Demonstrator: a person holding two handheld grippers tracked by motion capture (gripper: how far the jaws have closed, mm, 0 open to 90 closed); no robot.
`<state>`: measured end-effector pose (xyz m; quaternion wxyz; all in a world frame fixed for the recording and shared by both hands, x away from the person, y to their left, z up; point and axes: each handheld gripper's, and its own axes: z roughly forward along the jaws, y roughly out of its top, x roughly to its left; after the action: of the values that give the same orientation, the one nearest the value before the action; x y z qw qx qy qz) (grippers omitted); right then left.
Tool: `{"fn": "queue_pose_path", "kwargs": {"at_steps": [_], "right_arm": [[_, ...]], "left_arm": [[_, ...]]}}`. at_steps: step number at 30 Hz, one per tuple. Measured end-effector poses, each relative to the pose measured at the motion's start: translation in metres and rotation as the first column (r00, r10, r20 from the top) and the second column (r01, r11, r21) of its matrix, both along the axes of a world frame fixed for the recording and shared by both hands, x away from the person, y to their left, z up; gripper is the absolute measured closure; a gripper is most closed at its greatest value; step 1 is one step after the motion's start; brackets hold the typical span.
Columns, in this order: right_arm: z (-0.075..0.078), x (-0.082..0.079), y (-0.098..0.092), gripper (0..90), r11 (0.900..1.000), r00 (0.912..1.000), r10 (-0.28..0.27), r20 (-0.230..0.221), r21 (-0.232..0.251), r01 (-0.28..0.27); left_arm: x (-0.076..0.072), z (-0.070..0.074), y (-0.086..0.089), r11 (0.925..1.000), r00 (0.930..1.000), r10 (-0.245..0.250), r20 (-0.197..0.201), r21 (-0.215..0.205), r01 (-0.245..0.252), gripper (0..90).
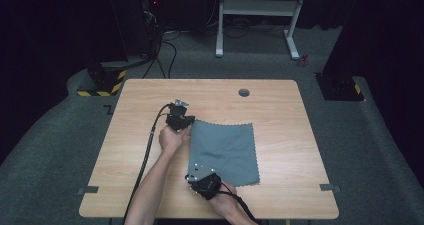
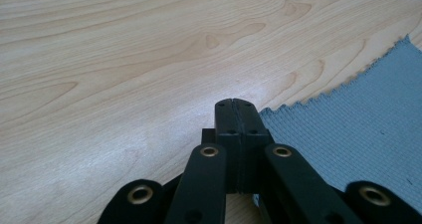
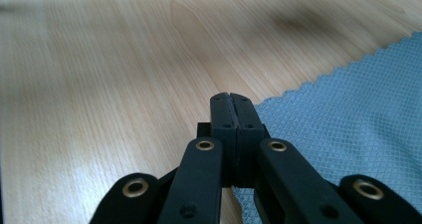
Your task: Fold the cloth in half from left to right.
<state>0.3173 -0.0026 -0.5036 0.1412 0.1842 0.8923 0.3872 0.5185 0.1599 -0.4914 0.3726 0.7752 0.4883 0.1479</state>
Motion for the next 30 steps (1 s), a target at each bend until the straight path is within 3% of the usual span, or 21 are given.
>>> {"fn": "queue_pose_path", "kwargs": {"at_steps": [5,17,19,28,30], "right_arm": [[0.006,-0.001,0.009,90.0,1.000,0.9997,0.023,0.009,0.011,-0.023],[0.014,-0.001,0.022,90.0,0.995,0.9972,0.073,-0.016,0.065,-0.072],[0.015,0.000,0.020,90.0,0.993,0.9967,0.074,-0.034,0.091,-0.070],[0.010,0.001,-0.004,90.0,0.994,0.9984,0.039,-0.041,0.107,-0.034],[0.008,0.000,-0.012,90.0,0.994,0.9988,0.022,-0.043,0.112,-0.017]], "left_arm": [[-0.001,0.003,0.013,0.9999,0.9999,0.007,-0.010,0.010,-0.006,90.0],[-0.013,0.017,0.035,0.9990,0.9996,0.025,0.013,0.035,-0.026,90.0],[-0.014,0.018,0.030,0.9975,0.9996,0.020,0.017,0.068,-0.021,90.0],[-0.010,0.009,0.012,0.9996,0.9999,0.011,0.008,0.027,-0.012,90.0],[-0.010,0.008,0.007,0.9991,0.9999,0.006,0.013,0.041,-0.006,90.0]]}}
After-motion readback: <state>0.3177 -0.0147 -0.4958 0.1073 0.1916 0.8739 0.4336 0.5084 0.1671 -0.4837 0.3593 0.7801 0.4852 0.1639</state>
